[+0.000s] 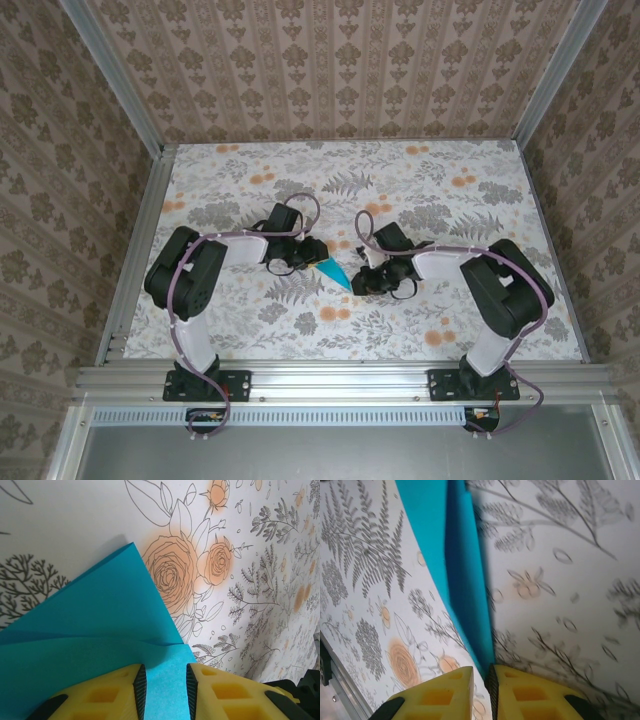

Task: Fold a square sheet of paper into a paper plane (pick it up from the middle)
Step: Fold the wing for the fifth time at the center of the table.

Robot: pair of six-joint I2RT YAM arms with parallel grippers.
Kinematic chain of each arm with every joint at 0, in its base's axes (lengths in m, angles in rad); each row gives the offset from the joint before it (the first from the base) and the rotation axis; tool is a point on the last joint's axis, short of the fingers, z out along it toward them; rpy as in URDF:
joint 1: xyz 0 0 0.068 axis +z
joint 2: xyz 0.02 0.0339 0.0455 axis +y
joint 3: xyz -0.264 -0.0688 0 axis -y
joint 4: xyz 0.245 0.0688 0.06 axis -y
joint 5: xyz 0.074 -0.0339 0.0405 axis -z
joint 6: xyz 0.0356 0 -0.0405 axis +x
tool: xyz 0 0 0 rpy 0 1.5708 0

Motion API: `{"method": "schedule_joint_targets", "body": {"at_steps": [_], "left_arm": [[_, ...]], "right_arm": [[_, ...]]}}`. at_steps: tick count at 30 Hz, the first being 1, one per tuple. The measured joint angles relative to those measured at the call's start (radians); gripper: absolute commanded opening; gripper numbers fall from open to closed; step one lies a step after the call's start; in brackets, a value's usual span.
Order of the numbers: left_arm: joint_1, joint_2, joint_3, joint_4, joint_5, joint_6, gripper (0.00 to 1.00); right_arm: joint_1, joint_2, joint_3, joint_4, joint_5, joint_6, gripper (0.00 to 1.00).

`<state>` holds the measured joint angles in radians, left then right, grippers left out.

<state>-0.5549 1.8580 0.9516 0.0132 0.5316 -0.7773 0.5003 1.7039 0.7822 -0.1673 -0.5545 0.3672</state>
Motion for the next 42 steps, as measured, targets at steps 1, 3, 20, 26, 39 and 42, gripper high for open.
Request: {"method": "schedule_joint_targets", "body": {"at_steps": [1, 3, 20, 26, 39, 42], "left_arm": [[0.000, 0.000, 0.002, -0.003, 0.000, 0.000, 0.31], [0.000, 0.001, 0.005, -0.007, -0.003, 0.000, 0.31], [0.000, 0.002, 0.008, -0.013, 0.000, 0.008, 0.31], [0.000, 0.004, 0.015, -0.024, -0.001, 0.012, 0.31], [0.000, 0.006, 0.027, -0.042, 0.000, 0.019, 0.32], [0.000, 0.006, 0.035, -0.054, -0.001, 0.025, 0.32]], "right_arm": [[-0.001, -0.008, -0.007, -0.007, 0.000, 0.002, 0.19], [-0.001, -0.019, -0.012, -0.023, 0.001, 0.003, 0.19], [0.039, -0.121, 0.086, -0.027, 0.002, 0.055, 0.21], [0.064, 0.047, 0.191, 0.048, -0.026, 0.109, 0.17], [0.064, 0.144, 0.227, 0.006, 0.008, 0.127, 0.16], [0.064, 0.161, 0.227, 0.003, 0.027, 0.127, 0.15]]}}
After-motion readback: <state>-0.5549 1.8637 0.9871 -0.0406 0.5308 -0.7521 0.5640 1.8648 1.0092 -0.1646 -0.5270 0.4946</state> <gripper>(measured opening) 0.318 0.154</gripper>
